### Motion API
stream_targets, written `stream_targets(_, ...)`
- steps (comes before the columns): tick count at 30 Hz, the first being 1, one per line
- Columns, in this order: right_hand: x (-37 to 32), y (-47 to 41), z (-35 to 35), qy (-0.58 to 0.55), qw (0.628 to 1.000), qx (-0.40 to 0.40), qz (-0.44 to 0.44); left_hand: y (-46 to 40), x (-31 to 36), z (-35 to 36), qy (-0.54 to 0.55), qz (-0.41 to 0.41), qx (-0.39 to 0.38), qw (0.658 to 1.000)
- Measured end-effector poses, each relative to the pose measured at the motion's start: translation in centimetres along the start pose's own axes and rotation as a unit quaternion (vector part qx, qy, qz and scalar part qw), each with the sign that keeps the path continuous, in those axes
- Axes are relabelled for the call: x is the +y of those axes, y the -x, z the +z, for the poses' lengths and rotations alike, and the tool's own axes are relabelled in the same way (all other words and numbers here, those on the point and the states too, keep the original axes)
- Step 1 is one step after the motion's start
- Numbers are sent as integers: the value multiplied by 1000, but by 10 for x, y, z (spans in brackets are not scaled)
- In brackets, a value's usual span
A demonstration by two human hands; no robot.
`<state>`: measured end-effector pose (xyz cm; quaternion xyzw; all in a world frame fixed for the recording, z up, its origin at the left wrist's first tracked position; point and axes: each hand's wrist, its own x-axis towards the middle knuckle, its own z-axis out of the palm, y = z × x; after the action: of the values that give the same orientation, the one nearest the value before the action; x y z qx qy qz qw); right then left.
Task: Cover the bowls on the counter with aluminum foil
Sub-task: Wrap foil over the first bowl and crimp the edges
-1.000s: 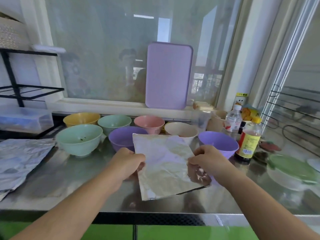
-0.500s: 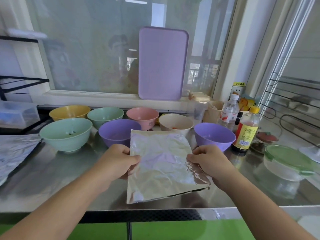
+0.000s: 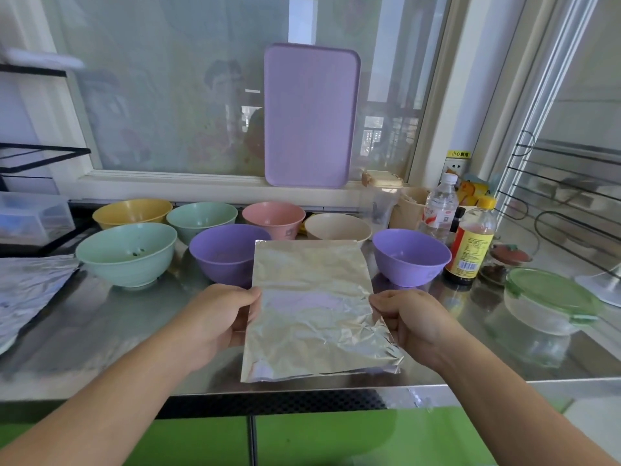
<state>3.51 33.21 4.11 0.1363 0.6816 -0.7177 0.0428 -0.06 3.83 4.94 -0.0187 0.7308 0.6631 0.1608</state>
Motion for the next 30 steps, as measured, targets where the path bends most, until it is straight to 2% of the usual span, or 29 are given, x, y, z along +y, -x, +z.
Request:
stream_targets(6,-6,-6,6,-50,999,18,-2,0,6,5,-15,-12,-3,1000)
stream_targets(9,-7,-9,11,-30,999,38,-24,0,10,8,-4,-23,17,1000)
stream_targets(14,2,-9,16,38,996,54,-52,-3,4,15,-60,23,60,996)
stream_targets(19,8,-6,20,14,997,63,-34,-6,-8,22,-16,43,96,994)
stream_targets(22,4,-2,22,21,997,72,-26,-2,-1,25,-98,61,145,983)
stream_targets(23,-2,1,22,38,995,81,-33,1,4,24,-160,76,180,968)
stream_targets(24,-8,4,22,76,991,96,-47,3,9,22,-240,109,225,938)
stream_targets(25,-16,7,20,148,979,120,-74,6,15,21,-321,162,268,894)
stream_targets(26,-23,8,19,245,950,150,-118,10,23,22,-371,229,294,850)
stream_targets(28,-37,6,22,421,857,179,-237,11,36,29,-423,346,268,793)
stream_targets(30,-46,0,36,495,786,152,-339,-2,40,46,-491,378,172,766)
